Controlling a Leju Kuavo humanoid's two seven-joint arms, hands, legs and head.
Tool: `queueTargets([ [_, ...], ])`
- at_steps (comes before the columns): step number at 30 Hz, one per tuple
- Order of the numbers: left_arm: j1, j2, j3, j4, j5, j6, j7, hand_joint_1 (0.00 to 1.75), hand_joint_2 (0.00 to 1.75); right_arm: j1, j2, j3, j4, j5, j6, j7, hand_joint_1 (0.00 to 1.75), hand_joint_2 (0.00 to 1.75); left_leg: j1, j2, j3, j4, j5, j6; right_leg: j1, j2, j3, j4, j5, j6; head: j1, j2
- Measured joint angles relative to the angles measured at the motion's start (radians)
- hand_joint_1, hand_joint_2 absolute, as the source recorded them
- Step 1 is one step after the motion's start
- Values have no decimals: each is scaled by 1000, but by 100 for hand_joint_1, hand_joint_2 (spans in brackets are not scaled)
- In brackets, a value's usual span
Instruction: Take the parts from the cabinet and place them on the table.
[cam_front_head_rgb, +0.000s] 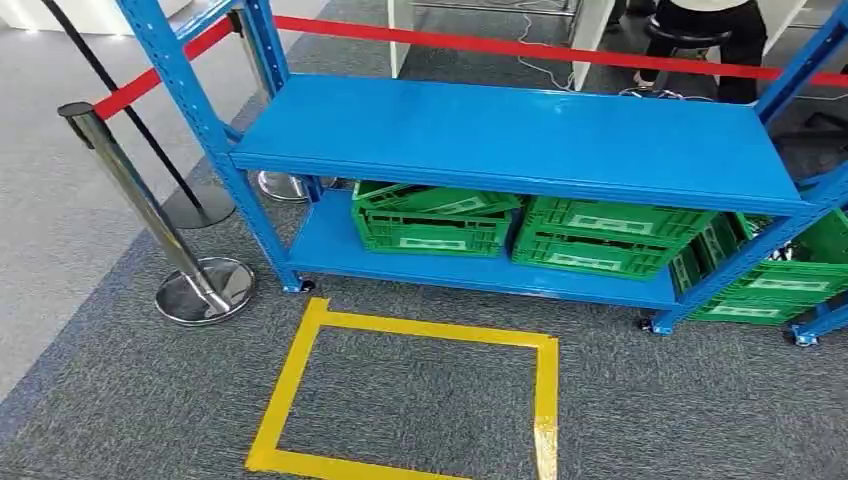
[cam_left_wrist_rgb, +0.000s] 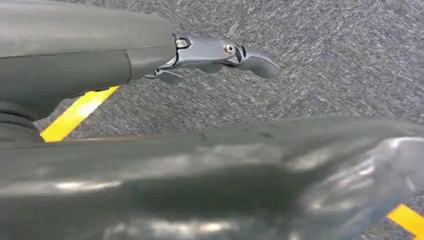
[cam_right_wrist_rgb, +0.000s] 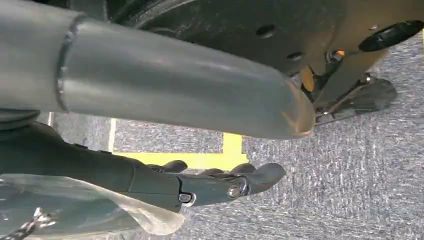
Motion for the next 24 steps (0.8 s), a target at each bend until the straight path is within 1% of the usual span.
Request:
queueTargets([
  [2, 1, 6, 0, 0, 6, -11, -1, 0, 0, -1, 3, 5, 4, 9, -5, 8, 0, 0, -2, 0, 0, 2, -1, 3, -2, 0, 0, 0, 1, 2, 0, 0],
  [4, 3, 10, 0, 0, 2, -21, 16, 0, 0, -2, 5, 5, 5, 6, -11, 6, 0, 0, -5, 0, -1, 1, -1, 9, -5, 0, 0, -3, 2, 8, 0, 0],
  [5, 3, 10, 0, 0, -2, -23, 20, 0, 0, -2, 5, 5, 5, 5, -12, 5, 0, 0, -5, 0, 1, -6, 2, 14, -4, 0, 2, -6, 3, 12, -1, 0],
  [6, 4, 8, 0, 0, -6, -26, 22, 0, 0, -3, 5, 5, 4, 5, -13, 4, 0, 0, 9, 3, 8, -24, 13, 22, -3, 1, -4, -3, -3, 14, -1, 0],
  [7, 4, 9, 0, -1, -7, -28, 23, 0, 0, -2, 5, 5, 5, 3, -13, 4, 0, 0, 8, 5, 14, -32, 14, 25, -1, -12, -12, 17, -19, 17, 3, 0],
  [8, 4, 9, 0, -1, -8, -30, 25, 0, 0, -3, 5, 5, 5, 2, -13, 4, 0, 0, 9, 7, 14, -33, 15, 27, -2, -19, -42, 77, -56, 19, 10, 0],
  [9, 7, 10, 0, -1, -8, -32, 28, 0, 0, -3, 5, 5, 5, 2, -11, 4, 0, 0, 9, 9, 13, -33, 15, 26, -4, -25, -85, 164, -97, 23, 13, 0],
  [10, 10, 10, 0, -1, -11, -35, 28, 0, 0, -3, 4, 5, 5, 2, -11, 4, 0, 0, 9, 12, 13, -33, 15, 26, -7, -27, -123, 242, -127, 28, 13, 0],
  [11, 11, 11, 0, -1, -13, -40, 28, 0, 0, -2, 4, 5, 5, 2, -11, 4, 0, 0, 9, 15, 13, -32, 14, 25, -8, -28, -152, 295, -138, 31, 13, 0],
  [12, 12, 12, 0, -1, -15, -42, 28, 0, 0, -2, 3, 5, 5, 2, -10, 5, 0, 0, 10, 15, 14, -32, 13, 23, -11, -29, -157, 298, -124, 34, 13, 0],
  [13, 12, 12, 0, -1, -17, -45, 28, 0, 0, -2, 2, 5, 5, 3, -10, 5, 0, 0, 13, 16, 16, -31, 11, 20, -14, -31, -138, 257, -89, 37, 12, 0],
  [14, 12, 12, 0, -1, -18, -49, 28, 0, 0, -2, 2, 5, 5, 3, -11, 5, 0, 0, 17, 16, 19, -30, 8, 15, -17, -34, -101, 182, -44, 41, 13, 0],
  [15, 12, 12, 0, -1, -18, -50, 27, 0, 0, -3, 1, 5, 4, 3, -11, 5, 0, 0, 21, 15, 23, -27, 3, 7, -22, -40, -48, 80, 4, 45, 13, 0],
  [16, 13, 14, 0, -1, -19, -50, 27, 0, 0, -3, 1, 5, 5, 3, -11, 5, 0, 0, 17, 16, 25, -24, -2, -3, -25, -47, -17, 18, 6, 52, 15, 0],
  [17, 13, 16, 0, -2, -19, -51, 27, 0, 0, -6, 2, 5, 5, 3, -10, 4, 0, 0, 14, 14, 21, -14, -8, -13, -19, -37, -10, 5, -6, 37, 23, 0],
  [18, 13, 16, 0, -2, -19, -51, 25, 0, 0, -7, 2, 5, 6, 3, -11, 4, 0, 0, 13, 15, 21, -17, -5, -19, -17, -37, -6, 11, -5, 22, 17, 0],
  [19, 13, 16, 0, -2, -19, -52, 24, 0, 0, -6, 2, 5, 6, 3, -10, 4, 0, 0, 14, 15, 23, -17, -4, -22, -15, -36, -8, 15, -6, 16, 13, 0],
  [20, 13, 16, 0, -2, -20, -53, 22, 0, 0, -4, 2, 5, 6, 3, -11, 2, 0, 0, 17, 15, 24, -19, -3, -26, -13, -35, -10, 17, -7, 8, 14, 0],
  [21, 12, 16, 0, -2, -20, -53, 20, 0, 0, -3, 2, 5, 6, 3, -11, 0, 0, 0, 20, 15, 23, -17, -9, -33, -14, -35, -9, 15, -6, -2, 14, 0],
  [22, 12, 16, 0, -2, -20, -53, 18, 0, 0, -3, 3, 5, 6, 3, -11, -1, 0, 0, 21, 13, 17, 4, -26, -35, -16, -35, -6, 14, -6, -9, 13, 0],
  [23, 12, 16, 0, -2, -20, -53, 16, 0, 0, -4, 3, 5, 6, 4, -11, -2, 0, 0, 19, 13, -6, 58, -57, -34, -15, -36, -4, 14, -8, -16, 9, 0],
  [24, 13, 16, 0, -2, -20, -53, 15, 0, 0, -4, 3, 5, 6, 4, -11, -3, 0, 0, 17, 12, -45, 142, -96, -34, -13, -36, -3, 14, -11, -19, 6, 0],
])
